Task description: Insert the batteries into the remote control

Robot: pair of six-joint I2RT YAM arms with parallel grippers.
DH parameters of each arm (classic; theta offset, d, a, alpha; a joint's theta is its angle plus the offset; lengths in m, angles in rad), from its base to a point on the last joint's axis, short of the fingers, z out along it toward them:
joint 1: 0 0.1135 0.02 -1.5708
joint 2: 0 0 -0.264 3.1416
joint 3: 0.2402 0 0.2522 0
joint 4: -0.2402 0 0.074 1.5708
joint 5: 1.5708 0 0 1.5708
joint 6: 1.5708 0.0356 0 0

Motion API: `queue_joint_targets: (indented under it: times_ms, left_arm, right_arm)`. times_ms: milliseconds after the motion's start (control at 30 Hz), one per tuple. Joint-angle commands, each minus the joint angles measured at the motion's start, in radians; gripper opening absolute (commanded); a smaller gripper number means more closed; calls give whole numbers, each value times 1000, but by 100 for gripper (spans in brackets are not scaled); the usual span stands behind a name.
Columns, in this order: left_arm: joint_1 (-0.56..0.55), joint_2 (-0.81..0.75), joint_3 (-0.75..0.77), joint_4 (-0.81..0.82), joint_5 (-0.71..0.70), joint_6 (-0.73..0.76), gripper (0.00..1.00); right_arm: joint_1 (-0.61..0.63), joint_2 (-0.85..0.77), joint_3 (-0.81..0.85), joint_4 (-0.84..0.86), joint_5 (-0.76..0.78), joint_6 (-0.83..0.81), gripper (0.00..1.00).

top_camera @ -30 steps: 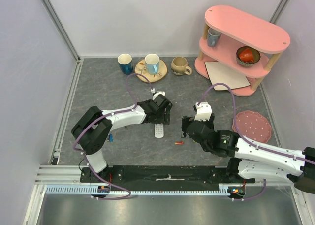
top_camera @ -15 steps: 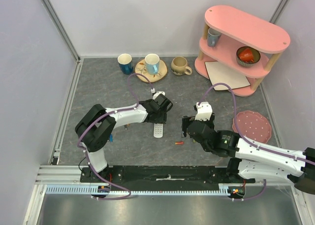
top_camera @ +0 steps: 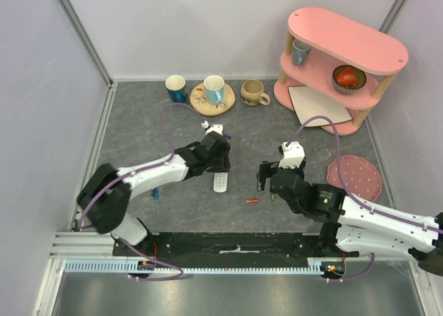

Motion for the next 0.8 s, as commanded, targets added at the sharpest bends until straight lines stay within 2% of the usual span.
queue_joint_targets:
  times_ms: [0, 133, 167, 200, 267, 300, 333, 400, 433, 500, 533, 667, 767]
  left_arm:
    - [13, -282, -85, 250, 61, -16, 2]
    - [54, -513, -302, 529, 170, -53, 2]
    - [63, -548, -343, 593, 193, -57, 2]
    - [76, -586, -378, 712, 202, -63, 2]
    - [122, -681, -462, 779, 285, -121, 2]
    - [140, -706, -479, 805, 309, -146, 2]
    - [183, -752, -513, 856, 372, -169, 2]
    - [232, -789, -551, 945, 460, -244, 2]
    - [276, -816, -599, 1065, 524, -310, 2]
    - [325, -827, -634, 1153, 585, -370, 2]
    - [335, -827, -648, 1214, 604, -407, 2]
    - [344, -809, -654, 1319, 658, -453, 2]
    - [344, -786, -645, 1373, 696, -476, 2]
  right_arm:
    - [-4, -49, 49, 55, 69, -39, 98]
    - [-45, -84, 15, 201, -131, -114, 98]
    - [-66, -86, 11, 229, -273, -120, 98]
    - [-111, -89, 5, 299, -351, -122, 98]
    - [-140, -125, -58, 396, -510, -88, 98]
    - [-174, -144, -86, 522, -559, -70, 98]
    - [-192, -164, -130, 580, -607, -52, 98]
    - [-250, -162, -162, 740, -777, 0, 98]
    - [-264, -141, -179, 790, -829, 17, 98]
    - [-287, -88, -192, 933, -943, 70, 98]
    - [-288, -66, -190, 963, -965, 86, 98]
    - [-292, 45, -198, 1174, -1071, 160, 98]
    - [-292, 123, -189, 1269, -1132, 209, 98]
